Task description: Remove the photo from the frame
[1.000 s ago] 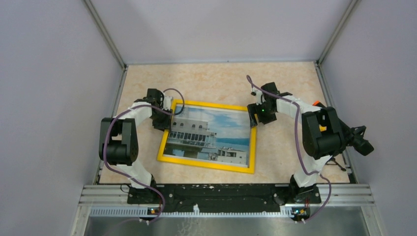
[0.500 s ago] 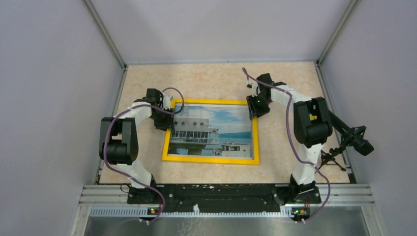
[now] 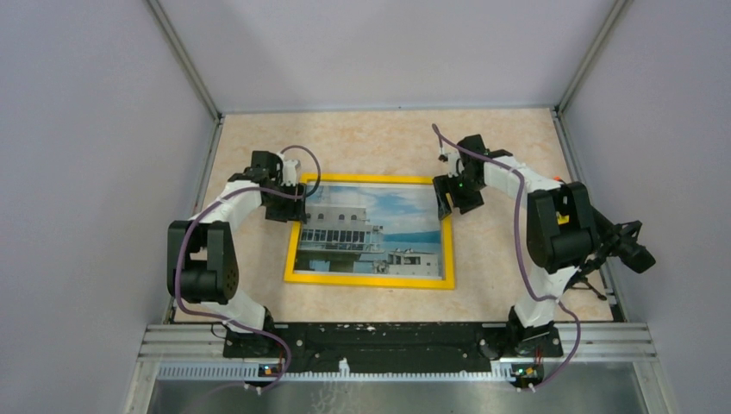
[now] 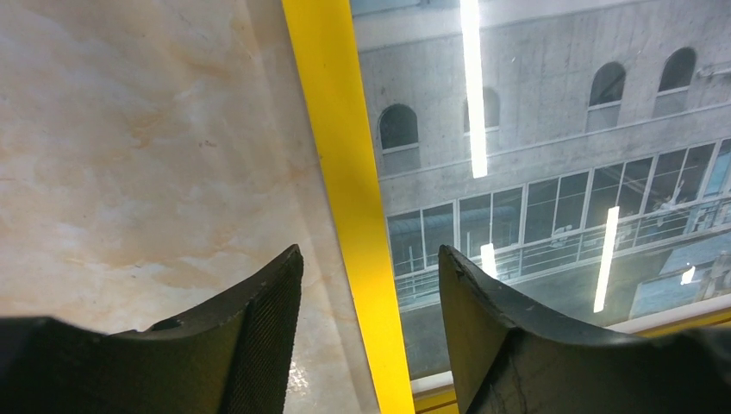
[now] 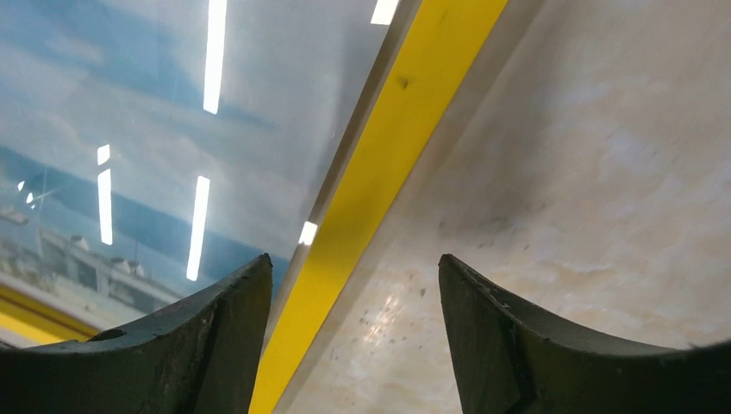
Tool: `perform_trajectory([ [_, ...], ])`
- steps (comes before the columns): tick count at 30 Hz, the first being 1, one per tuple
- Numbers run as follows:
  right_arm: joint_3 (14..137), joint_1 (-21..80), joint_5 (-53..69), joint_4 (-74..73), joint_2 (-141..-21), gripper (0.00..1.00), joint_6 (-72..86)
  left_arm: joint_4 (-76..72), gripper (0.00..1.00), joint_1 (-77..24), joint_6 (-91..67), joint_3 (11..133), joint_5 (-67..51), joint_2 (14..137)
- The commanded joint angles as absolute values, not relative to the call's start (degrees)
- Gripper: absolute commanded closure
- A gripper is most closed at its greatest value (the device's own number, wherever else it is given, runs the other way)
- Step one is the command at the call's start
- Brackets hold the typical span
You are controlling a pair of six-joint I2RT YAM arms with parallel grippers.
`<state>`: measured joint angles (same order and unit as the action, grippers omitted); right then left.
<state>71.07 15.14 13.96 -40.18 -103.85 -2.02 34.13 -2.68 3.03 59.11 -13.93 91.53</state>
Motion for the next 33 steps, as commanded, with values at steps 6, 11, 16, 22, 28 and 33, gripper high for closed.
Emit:
perform_trajectory([
  [6,68.40,16.00,16.69,-38.79,-105.02,0.42,-0.68,32.94,0.45,-2.74,3.69,57.58,-14.02,92.75],
  [11,70.72,16.00,16.67,-40.34,-106.37,0.58,-0.61,32.76,0.63,-3.16,2.95,57.45,-15.40,92.49],
  [16,72.37,16.00,17.49,-42.56,-104.23,0.88,-0.78,34.85,0.86,-3.18,2.83,58.43,-16.28,90.28],
  [22,72.62,16.00,18.08,-43.74,-103.10,1.00,-0.46,38.90,1.00,-3.17,2.30,61.82,-17.75,90.90],
  [28,77.12,15.55,20.53,-46.29,-105.27,1.00,-0.43,41.06,1.00,-3.10,1.94,65.94,-18.47,93.36],
  [33,78.62,14.77,20.89,-46.67,-107.41,1.00,1.26,41.42,1.00,-3.08,1.72,68.10,-16.96,95.83],
])
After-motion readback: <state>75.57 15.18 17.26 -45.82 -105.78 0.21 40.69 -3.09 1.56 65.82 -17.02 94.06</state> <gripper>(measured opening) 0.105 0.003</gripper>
